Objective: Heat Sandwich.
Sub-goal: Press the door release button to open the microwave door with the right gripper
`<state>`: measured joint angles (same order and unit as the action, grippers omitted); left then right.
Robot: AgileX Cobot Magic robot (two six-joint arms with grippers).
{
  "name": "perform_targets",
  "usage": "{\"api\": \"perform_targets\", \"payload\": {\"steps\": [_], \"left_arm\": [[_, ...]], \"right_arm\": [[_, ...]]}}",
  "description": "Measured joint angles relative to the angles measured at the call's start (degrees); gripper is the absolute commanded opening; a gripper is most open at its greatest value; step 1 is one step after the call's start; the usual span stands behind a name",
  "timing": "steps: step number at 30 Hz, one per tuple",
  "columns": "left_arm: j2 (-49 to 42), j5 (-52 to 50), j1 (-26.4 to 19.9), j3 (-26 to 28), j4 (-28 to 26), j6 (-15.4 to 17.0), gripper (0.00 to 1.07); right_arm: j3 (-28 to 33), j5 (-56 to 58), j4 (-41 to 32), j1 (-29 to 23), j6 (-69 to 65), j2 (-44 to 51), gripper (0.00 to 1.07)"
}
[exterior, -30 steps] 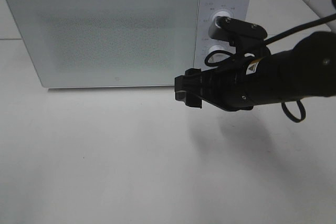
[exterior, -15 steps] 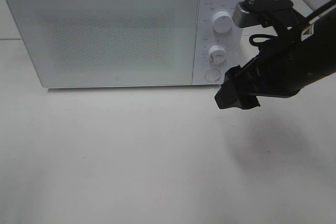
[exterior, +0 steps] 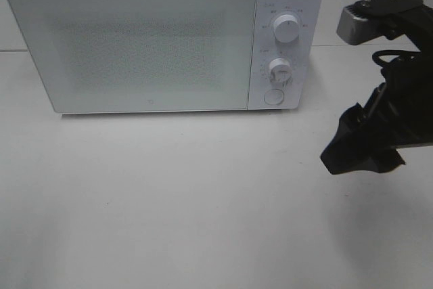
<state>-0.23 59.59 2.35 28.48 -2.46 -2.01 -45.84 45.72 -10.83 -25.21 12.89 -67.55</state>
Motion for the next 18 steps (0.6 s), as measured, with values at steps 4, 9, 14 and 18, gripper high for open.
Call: {"api": "perform_targets", "payload": {"steps": [4, 9, 14, 18], "left_arm": [[0.00, 0.00, 0.00, 0.00, 0.00, 0.00, 1.03], [0.00, 0.00, 0.00, 0.00, 0.00, 0.00, 1.03], [0.00, 0.00, 0.00, 0.00, 0.00, 0.00, 1.03], [0.00, 0.00, 0.00, 0.00, 0.00, 0.00, 1.03]], "right_arm": [[0.00, 5.50, 0.17, 0.00, 0.00, 2.81, 0.76], [0.00, 10.31, 0.17, 0.00, 0.00, 9.22, 0.76], [0.00, 12.49, 0.23, 0.00, -0.17, 17.88, 0.76], [0.92, 12.72, 0.23, 0.06, -1.32, 25.78, 0.76]]}}
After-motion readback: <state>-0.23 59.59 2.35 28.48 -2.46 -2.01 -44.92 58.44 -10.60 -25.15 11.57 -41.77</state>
